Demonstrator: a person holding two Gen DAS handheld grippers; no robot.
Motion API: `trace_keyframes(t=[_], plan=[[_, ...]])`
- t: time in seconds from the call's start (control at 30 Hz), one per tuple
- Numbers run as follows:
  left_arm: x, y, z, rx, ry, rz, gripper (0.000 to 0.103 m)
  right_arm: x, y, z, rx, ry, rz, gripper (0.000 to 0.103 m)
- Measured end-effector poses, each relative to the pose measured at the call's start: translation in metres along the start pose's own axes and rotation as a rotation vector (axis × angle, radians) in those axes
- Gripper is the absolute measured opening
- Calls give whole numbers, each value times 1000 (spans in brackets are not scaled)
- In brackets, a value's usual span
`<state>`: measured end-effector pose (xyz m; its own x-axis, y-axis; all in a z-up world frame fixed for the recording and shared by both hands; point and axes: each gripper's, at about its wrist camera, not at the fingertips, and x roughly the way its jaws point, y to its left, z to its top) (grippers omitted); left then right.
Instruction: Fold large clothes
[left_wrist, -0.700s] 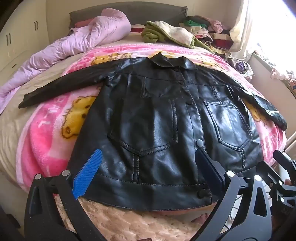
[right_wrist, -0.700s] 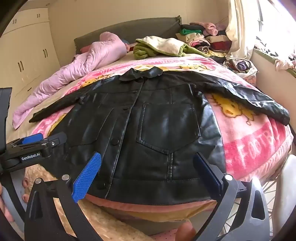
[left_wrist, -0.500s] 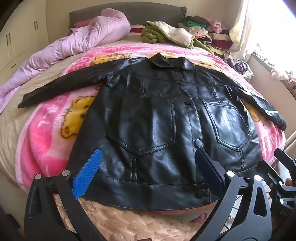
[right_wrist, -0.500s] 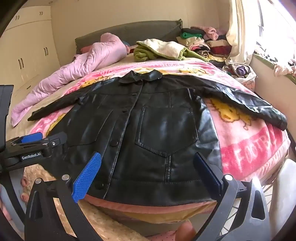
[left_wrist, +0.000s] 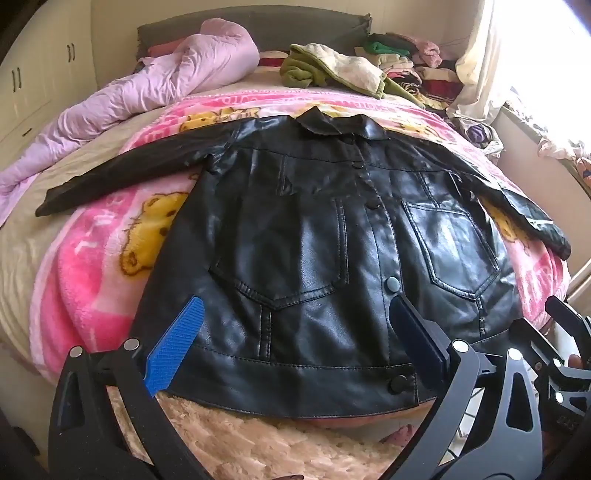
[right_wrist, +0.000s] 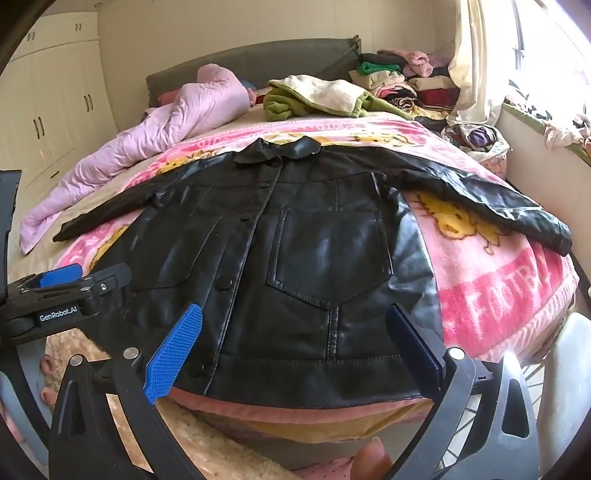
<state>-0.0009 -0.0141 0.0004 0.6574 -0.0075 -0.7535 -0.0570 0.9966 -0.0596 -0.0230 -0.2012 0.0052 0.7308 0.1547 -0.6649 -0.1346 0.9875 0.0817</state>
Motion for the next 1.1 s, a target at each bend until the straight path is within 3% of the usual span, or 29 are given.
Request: trace_keyframes(t=[1.1], plan=[[-6, 6, -1, 7, -12, 4, 94, -1, 7, -2, -35, -8, 24, 99]])
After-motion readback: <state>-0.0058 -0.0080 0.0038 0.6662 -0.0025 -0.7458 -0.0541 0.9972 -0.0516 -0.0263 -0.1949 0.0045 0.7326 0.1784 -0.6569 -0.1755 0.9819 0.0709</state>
